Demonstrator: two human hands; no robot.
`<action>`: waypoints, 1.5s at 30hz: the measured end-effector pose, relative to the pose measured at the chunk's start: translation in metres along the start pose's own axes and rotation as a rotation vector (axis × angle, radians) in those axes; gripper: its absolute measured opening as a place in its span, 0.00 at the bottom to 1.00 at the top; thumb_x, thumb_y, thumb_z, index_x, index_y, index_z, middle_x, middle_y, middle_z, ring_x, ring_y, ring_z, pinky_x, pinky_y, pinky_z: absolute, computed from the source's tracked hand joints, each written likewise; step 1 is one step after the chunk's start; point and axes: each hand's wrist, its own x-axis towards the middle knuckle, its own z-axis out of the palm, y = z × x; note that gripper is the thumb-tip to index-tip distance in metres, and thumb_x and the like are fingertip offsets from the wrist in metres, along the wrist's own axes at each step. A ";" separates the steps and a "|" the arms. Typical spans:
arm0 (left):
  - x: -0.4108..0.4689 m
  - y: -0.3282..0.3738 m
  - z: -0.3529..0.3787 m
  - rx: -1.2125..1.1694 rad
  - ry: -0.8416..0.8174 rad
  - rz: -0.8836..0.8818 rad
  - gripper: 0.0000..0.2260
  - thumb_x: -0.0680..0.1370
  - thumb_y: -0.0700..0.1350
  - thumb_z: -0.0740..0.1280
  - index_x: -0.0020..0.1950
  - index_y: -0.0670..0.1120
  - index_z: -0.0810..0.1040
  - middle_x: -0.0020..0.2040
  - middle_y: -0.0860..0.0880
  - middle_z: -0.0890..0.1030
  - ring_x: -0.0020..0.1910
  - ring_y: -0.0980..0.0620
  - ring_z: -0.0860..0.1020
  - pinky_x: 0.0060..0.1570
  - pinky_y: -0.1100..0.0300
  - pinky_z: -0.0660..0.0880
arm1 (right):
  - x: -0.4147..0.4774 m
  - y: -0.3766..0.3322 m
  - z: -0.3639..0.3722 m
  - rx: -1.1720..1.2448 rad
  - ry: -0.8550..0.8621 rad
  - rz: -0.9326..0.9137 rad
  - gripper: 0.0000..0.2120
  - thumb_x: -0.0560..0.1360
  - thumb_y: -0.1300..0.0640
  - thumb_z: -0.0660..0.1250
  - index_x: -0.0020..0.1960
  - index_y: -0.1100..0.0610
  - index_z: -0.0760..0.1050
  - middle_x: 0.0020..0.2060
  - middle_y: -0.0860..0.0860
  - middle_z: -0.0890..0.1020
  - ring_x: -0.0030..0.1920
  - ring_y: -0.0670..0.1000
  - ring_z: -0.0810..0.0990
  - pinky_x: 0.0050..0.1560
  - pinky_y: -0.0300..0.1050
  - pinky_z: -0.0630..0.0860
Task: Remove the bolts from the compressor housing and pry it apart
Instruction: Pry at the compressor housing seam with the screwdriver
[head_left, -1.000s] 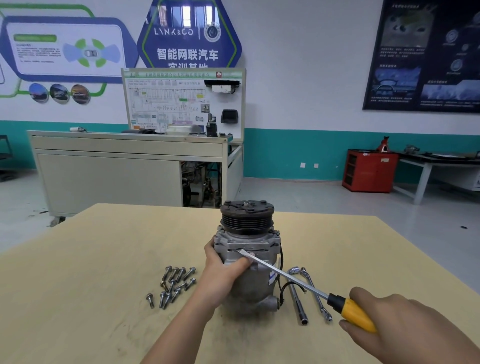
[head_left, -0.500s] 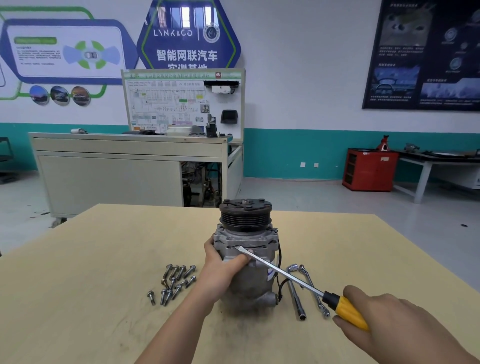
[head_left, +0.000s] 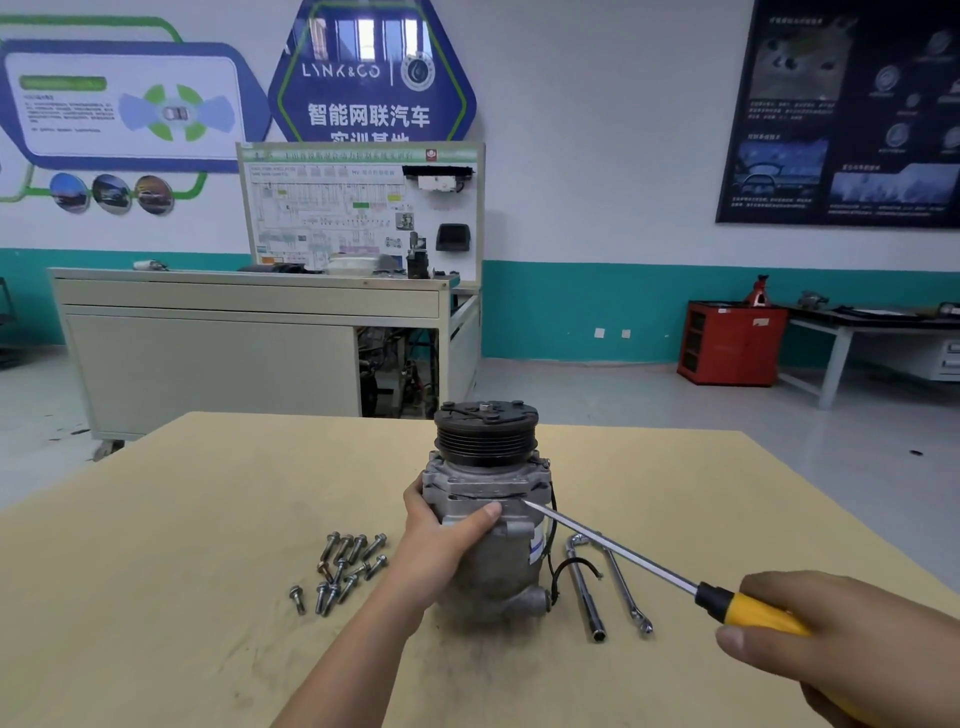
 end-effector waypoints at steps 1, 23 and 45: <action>0.000 0.000 0.001 -0.004 0.003 0.000 0.38 0.69 0.56 0.74 0.70 0.57 0.53 0.63 0.54 0.71 0.53 0.57 0.74 0.40 0.69 0.70 | 0.001 0.001 -0.001 0.039 -0.021 0.003 0.16 0.70 0.38 0.65 0.44 0.50 0.74 0.22 0.42 0.73 0.25 0.42 0.74 0.28 0.33 0.66; 0.005 -0.005 0.001 0.004 0.017 0.003 0.37 0.68 0.58 0.75 0.68 0.59 0.55 0.62 0.55 0.72 0.56 0.54 0.74 0.49 0.62 0.70 | -0.006 -0.002 0.051 0.068 0.148 0.069 0.16 0.74 0.38 0.61 0.39 0.50 0.66 0.34 0.51 0.72 0.39 0.41 0.74 0.39 0.30 0.68; 0.001 -0.005 -0.001 0.024 -0.004 0.010 0.38 0.67 0.59 0.74 0.70 0.55 0.56 0.64 0.51 0.72 0.59 0.50 0.74 0.54 0.58 0.71 | -0.022 -0.005 0.058 0.165 0.159 0.026 0.17 0.75 0.42 0.62 0.44 0.57 0.72 0.27 0.49 0.74 0.19 0.44 0.70 0.23 0.35 0.66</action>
